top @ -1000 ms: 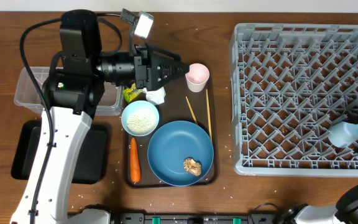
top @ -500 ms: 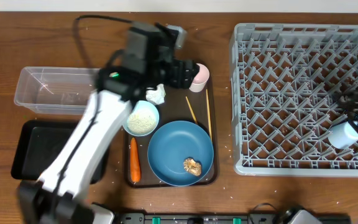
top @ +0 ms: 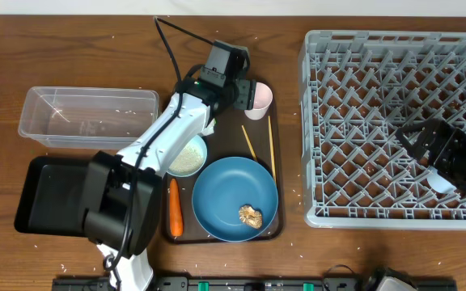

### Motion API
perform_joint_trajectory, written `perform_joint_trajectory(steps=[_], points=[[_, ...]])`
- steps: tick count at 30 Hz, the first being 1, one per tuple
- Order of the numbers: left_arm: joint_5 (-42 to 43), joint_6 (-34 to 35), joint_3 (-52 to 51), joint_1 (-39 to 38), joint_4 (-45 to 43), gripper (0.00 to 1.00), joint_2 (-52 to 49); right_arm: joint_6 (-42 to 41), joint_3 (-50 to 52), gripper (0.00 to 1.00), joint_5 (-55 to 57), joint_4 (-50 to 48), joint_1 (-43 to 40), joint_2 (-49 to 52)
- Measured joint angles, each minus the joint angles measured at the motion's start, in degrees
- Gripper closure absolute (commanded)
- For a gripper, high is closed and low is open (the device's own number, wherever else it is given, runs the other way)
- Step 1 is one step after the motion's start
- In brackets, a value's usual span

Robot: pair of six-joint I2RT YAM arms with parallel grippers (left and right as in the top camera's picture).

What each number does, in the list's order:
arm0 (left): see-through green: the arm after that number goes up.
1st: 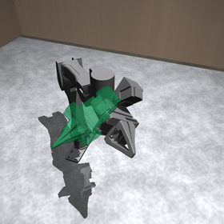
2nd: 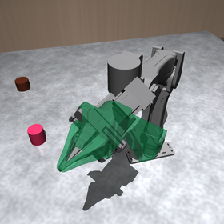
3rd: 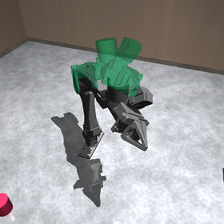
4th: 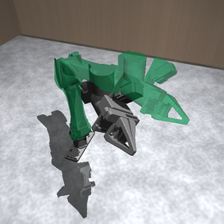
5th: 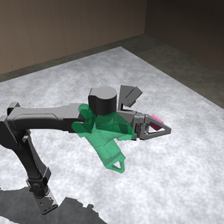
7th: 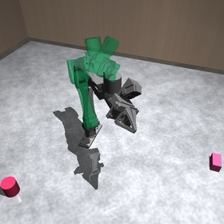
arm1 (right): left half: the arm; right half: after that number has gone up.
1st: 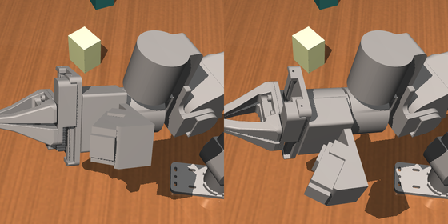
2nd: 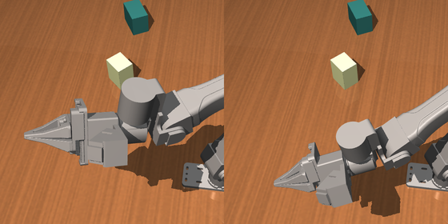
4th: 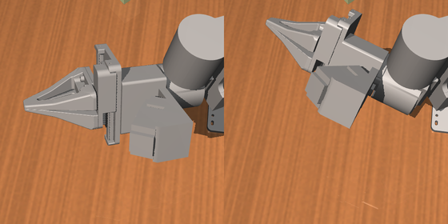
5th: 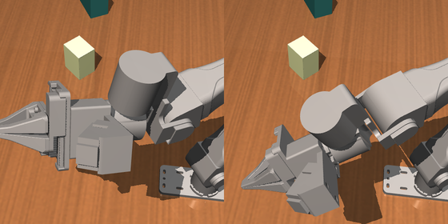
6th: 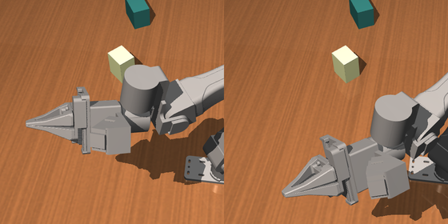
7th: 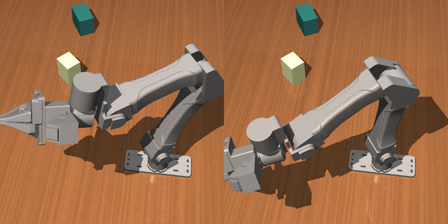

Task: Sort waste into correct bins and load items into the dishwasher rack
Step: 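Grasp the pink cup with the left gripper and lift it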

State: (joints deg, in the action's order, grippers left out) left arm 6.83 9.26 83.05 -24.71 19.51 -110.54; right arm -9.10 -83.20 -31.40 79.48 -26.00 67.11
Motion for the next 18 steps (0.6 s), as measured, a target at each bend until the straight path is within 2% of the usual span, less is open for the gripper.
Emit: perform_joint_trajectory(steps=[1,5,15,18], points=[[-0.20,0.42,0.00,0.00,-0.37,0.30,-0.50,0.02,0.02,0.12,0.20,0.00,0.00,0.00],[-0.52,2.67,0.00,0.00,-0.92,0.43,-3.58,0.04,0.37,0.12,0.61,0.00,0.04,0.00],[-0.13,4.68,-0.02,0.02,-0.79,0.87,-6.67,0.17,2.36,0.13,1.29,0.15,0.09,0.00],[1.81,5.07,-0.02,0.13,-0.13,0.94,-6.23,0.20,2.38,0.12,1.49,0.17,0.15,0.00]])
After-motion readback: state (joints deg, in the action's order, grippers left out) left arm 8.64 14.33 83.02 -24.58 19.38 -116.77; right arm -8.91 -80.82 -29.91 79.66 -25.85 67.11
